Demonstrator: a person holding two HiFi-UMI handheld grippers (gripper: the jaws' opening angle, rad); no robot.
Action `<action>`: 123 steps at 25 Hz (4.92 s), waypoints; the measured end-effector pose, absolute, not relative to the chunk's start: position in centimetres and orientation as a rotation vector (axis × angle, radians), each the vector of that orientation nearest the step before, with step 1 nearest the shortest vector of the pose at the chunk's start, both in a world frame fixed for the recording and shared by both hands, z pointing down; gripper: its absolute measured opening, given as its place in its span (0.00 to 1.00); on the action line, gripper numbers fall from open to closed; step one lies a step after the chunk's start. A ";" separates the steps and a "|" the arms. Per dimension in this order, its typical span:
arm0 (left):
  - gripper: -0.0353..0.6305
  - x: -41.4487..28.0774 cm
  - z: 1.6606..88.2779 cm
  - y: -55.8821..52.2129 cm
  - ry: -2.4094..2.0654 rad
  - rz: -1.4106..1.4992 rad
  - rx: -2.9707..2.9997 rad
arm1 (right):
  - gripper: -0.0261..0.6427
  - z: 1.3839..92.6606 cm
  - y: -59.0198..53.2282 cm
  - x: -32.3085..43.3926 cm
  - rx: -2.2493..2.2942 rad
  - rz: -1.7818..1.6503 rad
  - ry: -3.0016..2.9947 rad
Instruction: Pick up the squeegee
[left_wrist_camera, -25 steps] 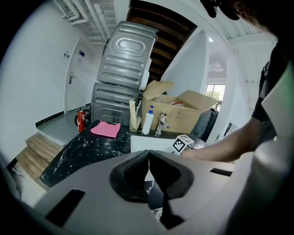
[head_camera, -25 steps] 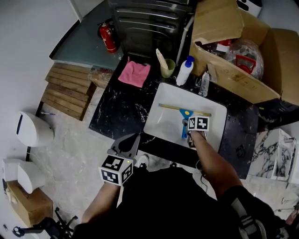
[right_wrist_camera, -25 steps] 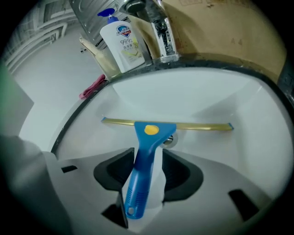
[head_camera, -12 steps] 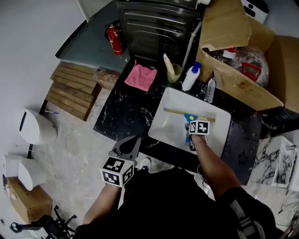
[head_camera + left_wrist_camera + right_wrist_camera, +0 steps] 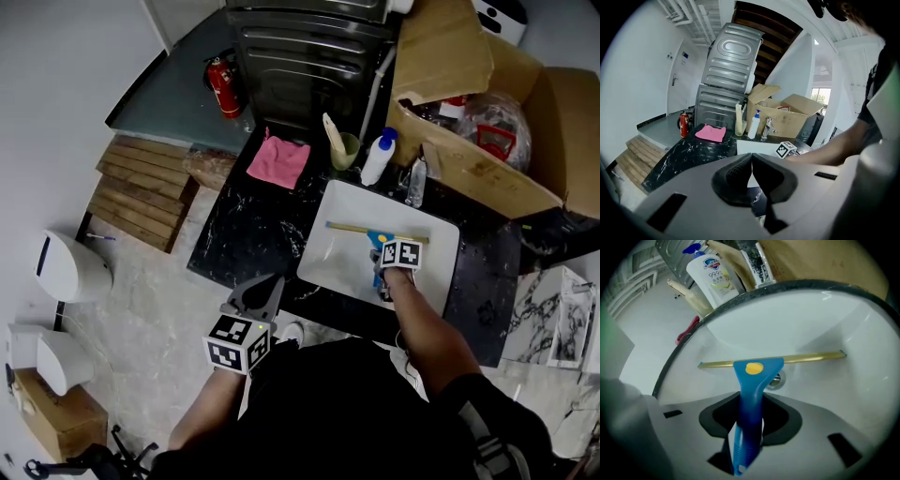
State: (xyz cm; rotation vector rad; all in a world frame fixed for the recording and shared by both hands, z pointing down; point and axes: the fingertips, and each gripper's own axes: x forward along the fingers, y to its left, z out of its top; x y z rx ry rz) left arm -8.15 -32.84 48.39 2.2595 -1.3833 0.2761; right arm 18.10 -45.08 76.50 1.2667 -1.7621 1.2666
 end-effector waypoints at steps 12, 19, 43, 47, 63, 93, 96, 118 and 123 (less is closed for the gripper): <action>0.08 -7.6 48.1 -33.3 -1.266 0.275 2.350 | 0.24 70.9 -44.1 18.8 1.356 1.175 -1.875; 0.08 -6.8 48.7 -33.1 -1.159 0.302 2.411 | 0.24 66.5 -41.2 18.0 1.426 1.199 -1.975; 0.08 -3.1 45.0 -31.4 -0.810 0.225 2.694 | 0.24 50.1 -31.3 15.1 1.800 1.174 -2.267; 0.08 -2.4 45.1 -31.0 -0.755 0.235 2.711 | 0.24 48.4 -30.4 15.0 1.858 1.155 -2.294; 0.08 1.2 43.4 -28.9 -0.732 0.176 2.733 | 0.24 45.5 -27.0 16.7 1.867 1.173 -2.420; 0.08 10.5 42.0 -15.0 -0.920 0.153 2.695 | 0.24 43.3 -15.3 25.2 1.668 1.073 -2.599; 0.08 10.6 42.1 -13.7 -0.956 0.147 2.681 | 0.24 42.7 -14.2 25.5 1.655 1.025 -2.633; 0.08 9.6 41.4 -11.6 -0.956 0.137 2.694 | 0.24 42.9 -11.2 23.7 1.670 0.990 -2.664; 0.08 7.3 40.7 -13.2 -0.917 0.164 2.728 | 0.24 42.7 -12.0 21.8 1.728 0.988 -2.641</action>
